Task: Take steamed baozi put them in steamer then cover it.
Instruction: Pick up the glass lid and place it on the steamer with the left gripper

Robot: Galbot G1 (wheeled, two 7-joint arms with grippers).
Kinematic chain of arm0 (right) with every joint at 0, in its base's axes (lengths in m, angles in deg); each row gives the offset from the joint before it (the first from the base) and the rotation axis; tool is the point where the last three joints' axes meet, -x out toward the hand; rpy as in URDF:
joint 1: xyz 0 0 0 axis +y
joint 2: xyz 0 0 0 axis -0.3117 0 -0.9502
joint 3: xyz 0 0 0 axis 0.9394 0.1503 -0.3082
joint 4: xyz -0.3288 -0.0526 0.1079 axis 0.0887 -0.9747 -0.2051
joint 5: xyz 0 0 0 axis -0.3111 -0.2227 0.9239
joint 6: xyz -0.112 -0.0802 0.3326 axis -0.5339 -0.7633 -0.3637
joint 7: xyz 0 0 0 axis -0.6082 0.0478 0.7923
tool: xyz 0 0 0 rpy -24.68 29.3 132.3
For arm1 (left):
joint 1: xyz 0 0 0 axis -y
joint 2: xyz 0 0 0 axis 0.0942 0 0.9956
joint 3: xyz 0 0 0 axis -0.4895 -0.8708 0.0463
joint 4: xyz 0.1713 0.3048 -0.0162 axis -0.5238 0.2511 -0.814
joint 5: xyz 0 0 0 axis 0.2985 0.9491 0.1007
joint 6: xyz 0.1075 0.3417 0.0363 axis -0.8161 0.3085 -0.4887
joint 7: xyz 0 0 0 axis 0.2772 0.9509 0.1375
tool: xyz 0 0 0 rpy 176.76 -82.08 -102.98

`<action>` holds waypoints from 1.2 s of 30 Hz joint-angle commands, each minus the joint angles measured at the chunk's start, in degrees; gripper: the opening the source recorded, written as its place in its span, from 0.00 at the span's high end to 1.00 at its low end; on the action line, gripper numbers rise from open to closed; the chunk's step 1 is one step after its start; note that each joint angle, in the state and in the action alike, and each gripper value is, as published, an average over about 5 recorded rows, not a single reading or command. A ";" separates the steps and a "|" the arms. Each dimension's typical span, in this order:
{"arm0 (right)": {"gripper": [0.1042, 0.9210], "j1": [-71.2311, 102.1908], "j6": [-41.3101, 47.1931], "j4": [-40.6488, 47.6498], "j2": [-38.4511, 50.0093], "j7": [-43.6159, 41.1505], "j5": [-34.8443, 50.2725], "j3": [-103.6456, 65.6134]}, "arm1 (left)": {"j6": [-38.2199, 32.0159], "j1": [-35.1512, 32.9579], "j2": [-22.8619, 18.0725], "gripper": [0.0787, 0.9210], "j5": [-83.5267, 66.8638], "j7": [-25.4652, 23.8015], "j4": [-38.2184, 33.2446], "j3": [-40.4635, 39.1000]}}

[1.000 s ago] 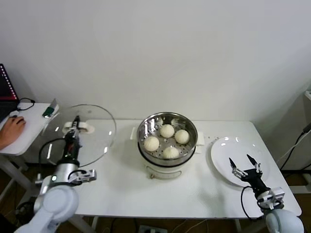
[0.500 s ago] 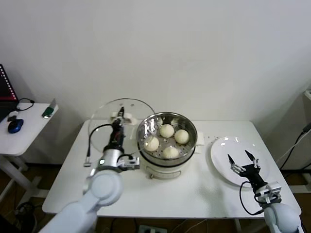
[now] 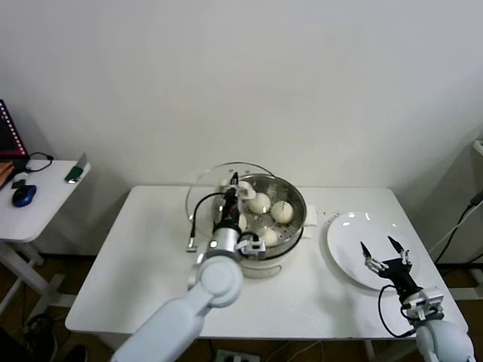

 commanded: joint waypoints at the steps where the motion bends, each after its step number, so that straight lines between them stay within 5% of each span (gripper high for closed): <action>1: 0.12 -0.01 -0.57 0.88 -0.14 -0.24 -0.34 -1.03 | 2.79 2.38 -7.89 0.92 1.33 -0.40 6.85 -2.94; 36: 0.12 -0.02 -1.66 2.73 -0.12 -1.28 -0.73 -2.13 | 2.79 4.09 -8.78 0.92 -0.47 1.97 14.42 -4.33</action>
